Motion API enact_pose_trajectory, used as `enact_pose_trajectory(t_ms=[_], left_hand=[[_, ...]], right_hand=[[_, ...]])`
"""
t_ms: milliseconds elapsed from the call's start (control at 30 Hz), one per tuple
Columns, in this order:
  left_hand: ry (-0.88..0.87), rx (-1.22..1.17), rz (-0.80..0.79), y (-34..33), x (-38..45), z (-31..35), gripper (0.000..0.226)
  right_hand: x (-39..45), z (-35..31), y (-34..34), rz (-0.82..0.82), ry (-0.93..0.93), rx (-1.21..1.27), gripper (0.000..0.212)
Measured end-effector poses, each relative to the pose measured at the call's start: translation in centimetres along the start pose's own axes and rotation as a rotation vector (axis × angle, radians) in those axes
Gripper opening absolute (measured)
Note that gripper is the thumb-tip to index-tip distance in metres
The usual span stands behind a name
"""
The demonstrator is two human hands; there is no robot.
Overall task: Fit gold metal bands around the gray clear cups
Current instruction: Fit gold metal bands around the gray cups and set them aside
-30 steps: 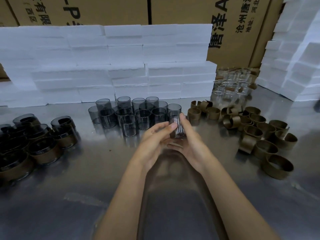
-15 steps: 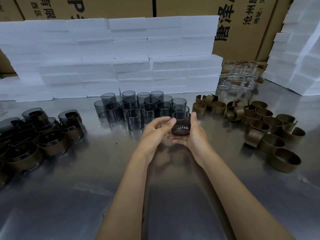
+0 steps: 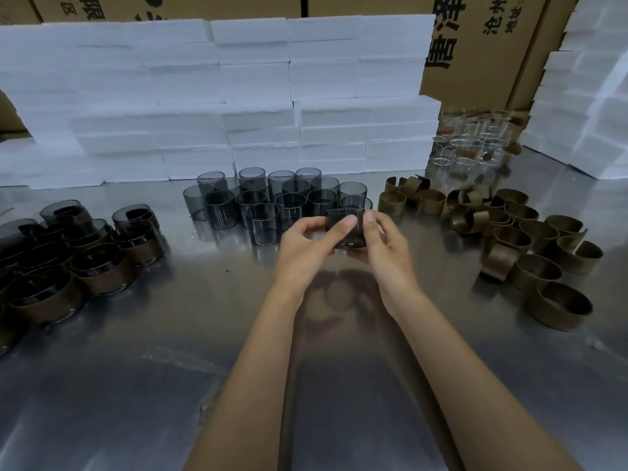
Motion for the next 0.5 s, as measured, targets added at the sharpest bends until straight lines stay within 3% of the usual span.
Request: enact_pose_trajectory(t_ms=[100, 200, 333, 500], left_hand=[[0.028, -0.019, -0.048, -0.6, 0.1, -0.2, 0.056], [0.046, -0.057, -0.194, -1.1, 0.0, -0.1, 0.023], [0.076, -0.046, -0.355, -2.1, -0.5, -0.3, 0.046], [0.063, -0.039, -0.407, -2.2, -0.4, -0.2, 0.047]], right_hand=[[-0.2, 0.0, -0.3, -0.016, -0.061, 0.054, 0.026], [-0.5, 0.2, -1.3, -0.085, -0.174, 0.192, 0.056], [-1.4, -0.8, -2.9, -0.299, -0.253, 0.402, 0.065], [-1.2, -0.8, -2.7, -0.24, -0.26, 0.33, 0.067]])
Point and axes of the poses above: each hand's wrist, its own x-axis towards the middle knuckle, its own y-axis out of the back of the hand, z = x × y, the point moved 8 cm from there along x, towards the middle knuckle, and after that the axes turned 13 degrees about y, right-handed, at the moved point
